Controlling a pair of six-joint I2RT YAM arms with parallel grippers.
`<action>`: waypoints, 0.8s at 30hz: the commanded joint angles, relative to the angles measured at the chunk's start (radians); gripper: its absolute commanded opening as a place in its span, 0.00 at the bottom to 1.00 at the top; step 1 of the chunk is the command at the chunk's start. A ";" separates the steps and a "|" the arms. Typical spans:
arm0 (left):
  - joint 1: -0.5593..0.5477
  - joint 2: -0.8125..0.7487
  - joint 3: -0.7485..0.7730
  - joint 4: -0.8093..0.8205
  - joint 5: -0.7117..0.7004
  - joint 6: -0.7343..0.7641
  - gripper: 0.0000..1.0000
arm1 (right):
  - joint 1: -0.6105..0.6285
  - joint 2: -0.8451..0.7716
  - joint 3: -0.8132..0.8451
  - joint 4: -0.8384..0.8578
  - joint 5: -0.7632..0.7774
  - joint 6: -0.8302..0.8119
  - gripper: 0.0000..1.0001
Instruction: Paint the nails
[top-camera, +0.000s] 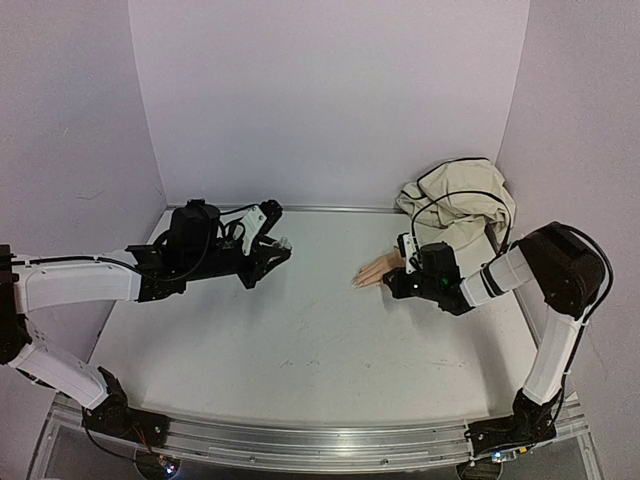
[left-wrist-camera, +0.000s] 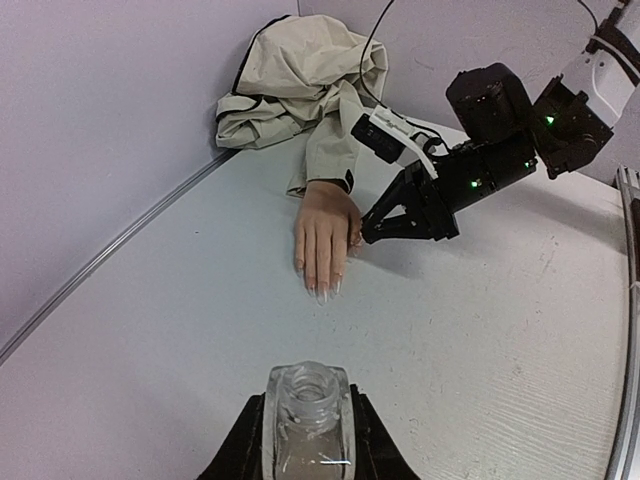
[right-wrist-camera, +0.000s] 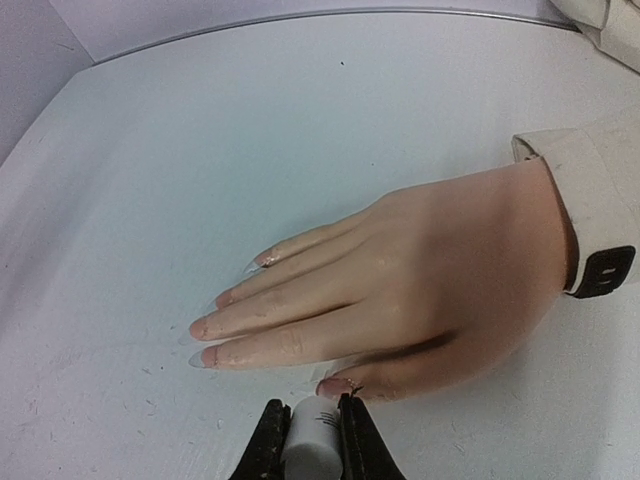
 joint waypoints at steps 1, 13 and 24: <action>-0.003 -0.044 0.027 0.058 0.005 0.007 0.00 | 0.008 0.010 0.036 0.019 -0.029 0.010 0.00; -0.003 -0.043 0.028 0.057 0.008 0.005 0.00 | 0.014 -0.005 0.034 0.032 -0.075 0.001 0.00; -0.003 -0.047 0.028 0.057 0.009 0.005 0.00 | 0.016 -0.073 -0.015 0.055 -0.021 -0.014 0.00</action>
